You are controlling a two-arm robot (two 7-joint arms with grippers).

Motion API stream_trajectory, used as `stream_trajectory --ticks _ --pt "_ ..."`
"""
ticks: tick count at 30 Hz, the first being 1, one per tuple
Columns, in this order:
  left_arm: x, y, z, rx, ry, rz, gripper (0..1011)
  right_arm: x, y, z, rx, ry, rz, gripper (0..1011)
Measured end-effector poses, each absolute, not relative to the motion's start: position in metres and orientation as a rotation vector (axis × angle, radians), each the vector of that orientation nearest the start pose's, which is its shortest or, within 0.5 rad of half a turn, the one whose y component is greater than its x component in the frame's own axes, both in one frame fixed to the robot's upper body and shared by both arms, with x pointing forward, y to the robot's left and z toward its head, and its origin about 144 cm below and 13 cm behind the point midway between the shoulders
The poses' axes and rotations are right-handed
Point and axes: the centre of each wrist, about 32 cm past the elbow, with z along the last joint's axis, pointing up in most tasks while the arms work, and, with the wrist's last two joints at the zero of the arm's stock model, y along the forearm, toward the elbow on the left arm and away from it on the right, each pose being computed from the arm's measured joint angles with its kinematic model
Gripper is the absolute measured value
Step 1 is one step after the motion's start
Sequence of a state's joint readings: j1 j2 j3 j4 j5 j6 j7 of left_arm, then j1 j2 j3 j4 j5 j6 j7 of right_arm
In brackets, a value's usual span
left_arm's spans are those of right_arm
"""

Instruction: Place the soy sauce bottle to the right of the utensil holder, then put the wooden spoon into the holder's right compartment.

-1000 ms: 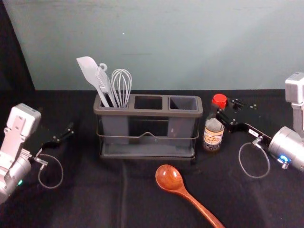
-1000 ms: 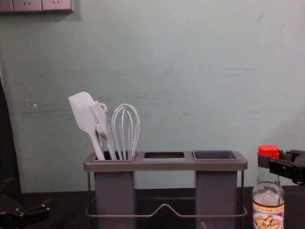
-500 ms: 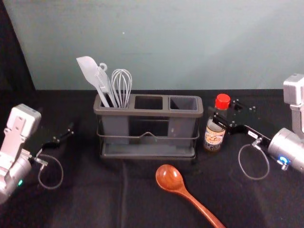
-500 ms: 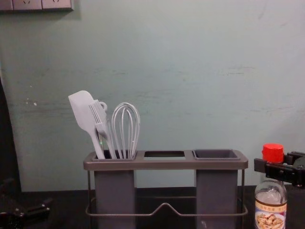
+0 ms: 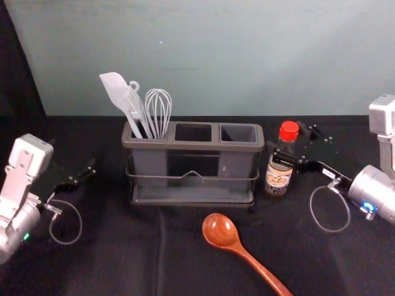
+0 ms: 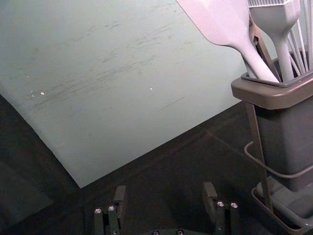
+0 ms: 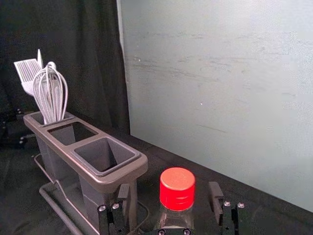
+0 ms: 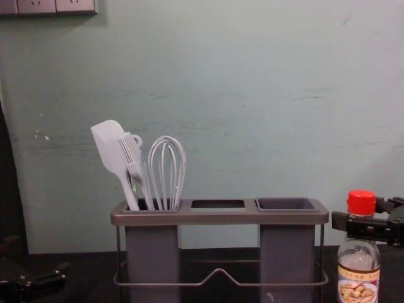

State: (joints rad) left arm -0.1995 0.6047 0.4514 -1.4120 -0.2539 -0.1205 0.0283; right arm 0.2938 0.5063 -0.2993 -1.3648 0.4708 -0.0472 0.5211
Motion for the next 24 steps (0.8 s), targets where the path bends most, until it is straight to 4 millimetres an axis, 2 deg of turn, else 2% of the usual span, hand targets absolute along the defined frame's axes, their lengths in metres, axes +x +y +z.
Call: stream_trajectory --ticks 20,24 --pt "0.4886 0.3097 1.1398 0.304 -0.285 1.248 1011 0.5289 -0.3214 1.1822 -0.065 -0.063 -0.892 1004" --pt "0.4886 0.3097 1.1398 0.305 -0.285 1.248 1011 0.5261 -0.3202 1.188 -0.095 -0.079 -0.91 1004"
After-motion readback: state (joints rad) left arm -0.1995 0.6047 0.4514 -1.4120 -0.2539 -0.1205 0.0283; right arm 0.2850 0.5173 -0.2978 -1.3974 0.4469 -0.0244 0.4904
